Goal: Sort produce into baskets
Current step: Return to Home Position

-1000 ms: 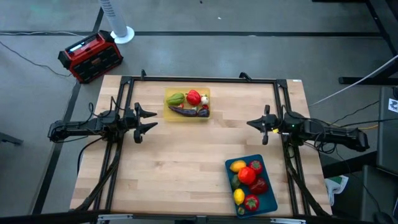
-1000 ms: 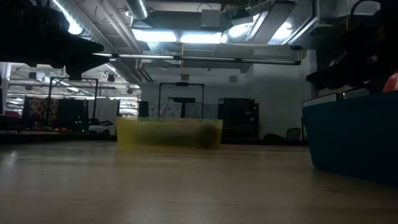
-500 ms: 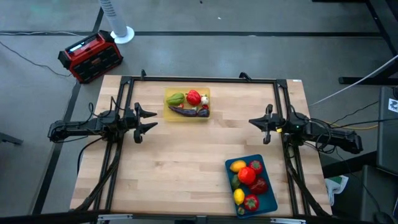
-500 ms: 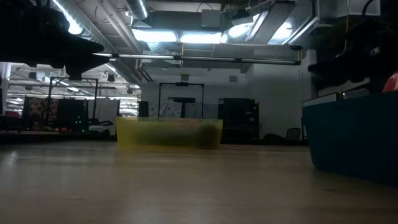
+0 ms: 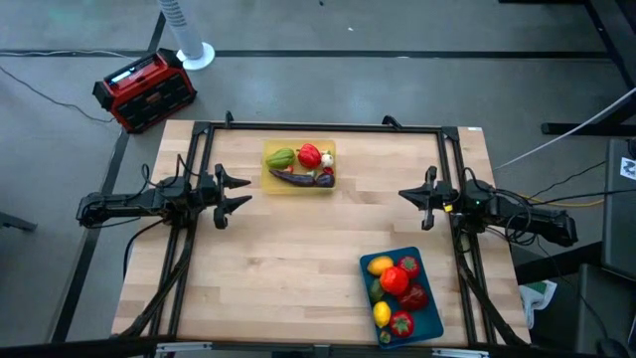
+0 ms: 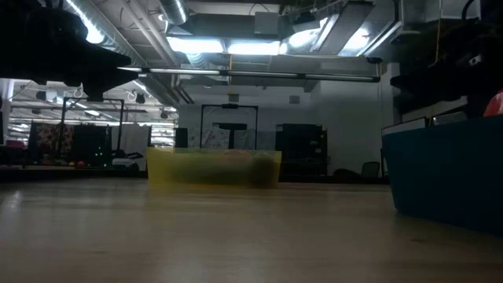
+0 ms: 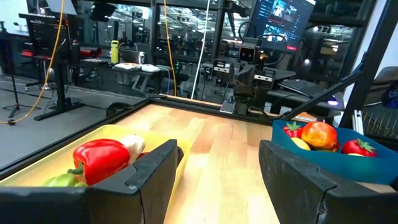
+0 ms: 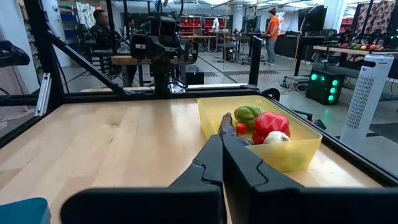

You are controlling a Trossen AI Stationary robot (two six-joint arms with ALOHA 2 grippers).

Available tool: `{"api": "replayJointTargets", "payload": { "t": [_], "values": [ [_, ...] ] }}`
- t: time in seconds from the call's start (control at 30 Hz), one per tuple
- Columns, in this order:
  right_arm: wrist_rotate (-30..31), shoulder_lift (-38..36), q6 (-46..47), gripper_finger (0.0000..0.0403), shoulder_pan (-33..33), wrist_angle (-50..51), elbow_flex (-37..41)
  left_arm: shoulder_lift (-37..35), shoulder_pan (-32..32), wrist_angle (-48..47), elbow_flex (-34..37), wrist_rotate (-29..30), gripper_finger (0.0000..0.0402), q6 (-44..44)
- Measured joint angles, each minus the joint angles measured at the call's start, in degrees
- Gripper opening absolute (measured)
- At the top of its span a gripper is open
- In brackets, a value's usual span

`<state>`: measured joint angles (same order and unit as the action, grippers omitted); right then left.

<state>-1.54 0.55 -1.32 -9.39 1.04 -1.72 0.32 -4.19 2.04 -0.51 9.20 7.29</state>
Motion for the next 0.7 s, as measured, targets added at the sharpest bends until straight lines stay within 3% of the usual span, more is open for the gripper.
{"api": "replayJointTargets", "payload": {
  "t": [0.7],
  "values": [
    [0.0,0.1,-0.1,0.0005,0.0,-0.8,0.1,0.0,0.0,0.0,0.0,0.0,0.0223,0.0]
  ]
}}
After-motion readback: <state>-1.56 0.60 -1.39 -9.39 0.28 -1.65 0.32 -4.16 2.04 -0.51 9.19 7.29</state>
